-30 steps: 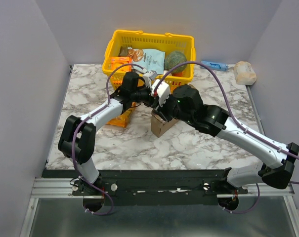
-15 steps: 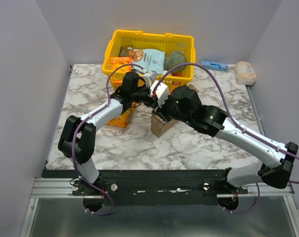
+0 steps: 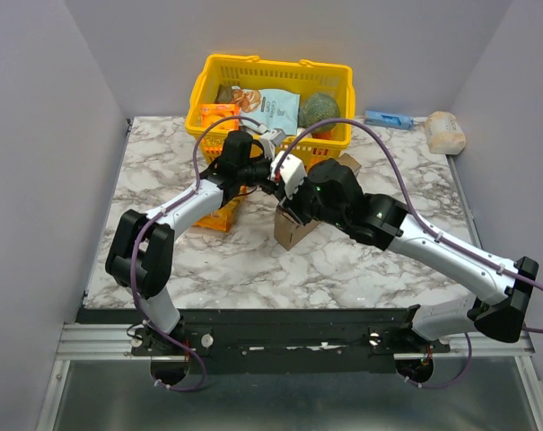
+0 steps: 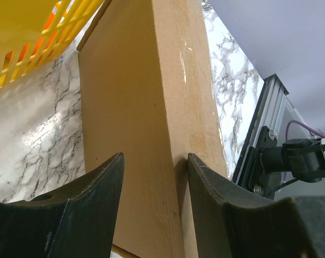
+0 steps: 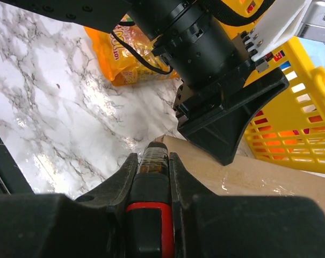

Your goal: Unpack the express box

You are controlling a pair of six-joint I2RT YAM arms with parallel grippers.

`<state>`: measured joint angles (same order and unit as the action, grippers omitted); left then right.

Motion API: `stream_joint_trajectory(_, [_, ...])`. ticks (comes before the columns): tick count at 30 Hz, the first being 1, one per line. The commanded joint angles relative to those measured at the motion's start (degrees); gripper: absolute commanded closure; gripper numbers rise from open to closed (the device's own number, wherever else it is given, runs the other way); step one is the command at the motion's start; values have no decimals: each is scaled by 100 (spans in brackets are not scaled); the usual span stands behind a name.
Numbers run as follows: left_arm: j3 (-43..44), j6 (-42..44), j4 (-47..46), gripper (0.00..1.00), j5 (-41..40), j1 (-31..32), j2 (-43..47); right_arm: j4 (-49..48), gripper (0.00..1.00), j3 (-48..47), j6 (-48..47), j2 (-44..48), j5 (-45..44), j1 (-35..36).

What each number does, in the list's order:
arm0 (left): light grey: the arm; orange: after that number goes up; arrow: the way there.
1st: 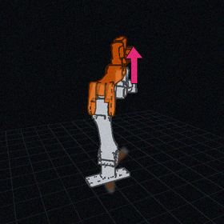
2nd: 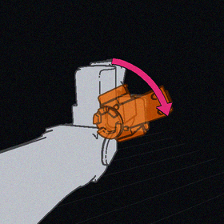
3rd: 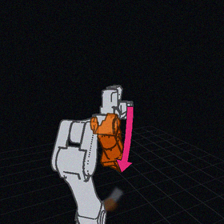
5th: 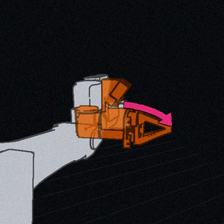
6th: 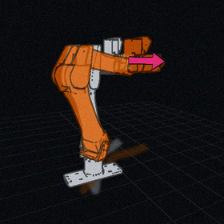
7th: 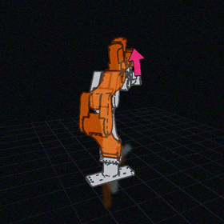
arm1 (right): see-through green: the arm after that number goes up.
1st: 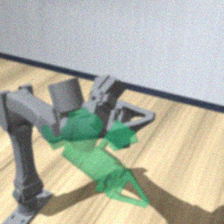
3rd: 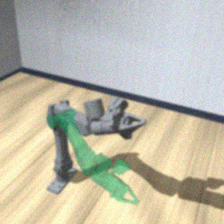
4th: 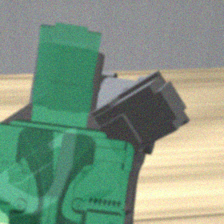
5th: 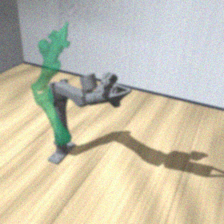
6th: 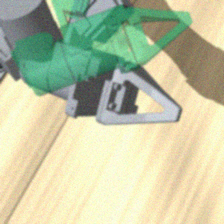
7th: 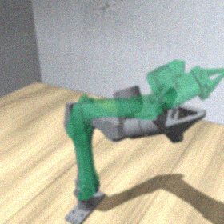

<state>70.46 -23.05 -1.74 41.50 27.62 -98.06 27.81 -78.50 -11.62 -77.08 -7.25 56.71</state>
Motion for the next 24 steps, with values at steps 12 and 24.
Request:
stream_joint_trajectory(12, [-181, 143, 490, 42, -397, 121, -337, -400, 100, -377, -7, -141, -629, 60])
stream_joint_trajectory(24, [-155, 151, 490, 42, -440, 121, -389, -145, 100, -447, 256, -123, -418, 60])
